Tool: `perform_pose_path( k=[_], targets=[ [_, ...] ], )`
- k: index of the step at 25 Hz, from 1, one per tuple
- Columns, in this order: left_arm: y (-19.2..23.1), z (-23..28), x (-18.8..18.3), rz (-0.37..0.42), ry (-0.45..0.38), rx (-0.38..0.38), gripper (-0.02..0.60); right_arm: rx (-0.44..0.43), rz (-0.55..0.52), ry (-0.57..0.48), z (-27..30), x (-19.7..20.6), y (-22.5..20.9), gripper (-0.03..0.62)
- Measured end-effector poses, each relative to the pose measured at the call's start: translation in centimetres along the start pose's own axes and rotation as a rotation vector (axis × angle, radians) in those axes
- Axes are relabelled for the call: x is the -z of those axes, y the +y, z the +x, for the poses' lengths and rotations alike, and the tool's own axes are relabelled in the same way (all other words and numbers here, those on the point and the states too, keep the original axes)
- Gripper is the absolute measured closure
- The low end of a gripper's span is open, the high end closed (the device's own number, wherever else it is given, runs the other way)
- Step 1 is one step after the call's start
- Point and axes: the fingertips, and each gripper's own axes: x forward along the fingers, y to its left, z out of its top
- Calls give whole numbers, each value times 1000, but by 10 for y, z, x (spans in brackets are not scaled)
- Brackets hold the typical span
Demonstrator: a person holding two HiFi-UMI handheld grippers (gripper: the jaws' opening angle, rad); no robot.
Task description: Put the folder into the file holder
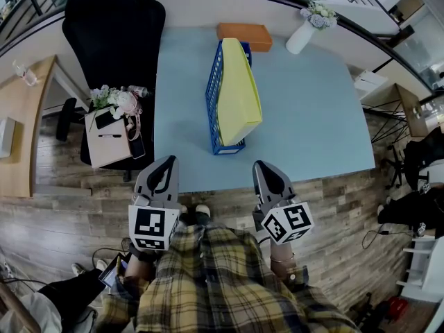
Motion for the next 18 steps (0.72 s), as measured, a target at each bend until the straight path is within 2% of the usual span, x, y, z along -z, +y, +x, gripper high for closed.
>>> perform_pose_path(
  k=[18],
  targets=[
    [9, 4, -5, -7, -17, -8, 590, 14, -11, 5, 6, -1, -5, 592]
  ],
)
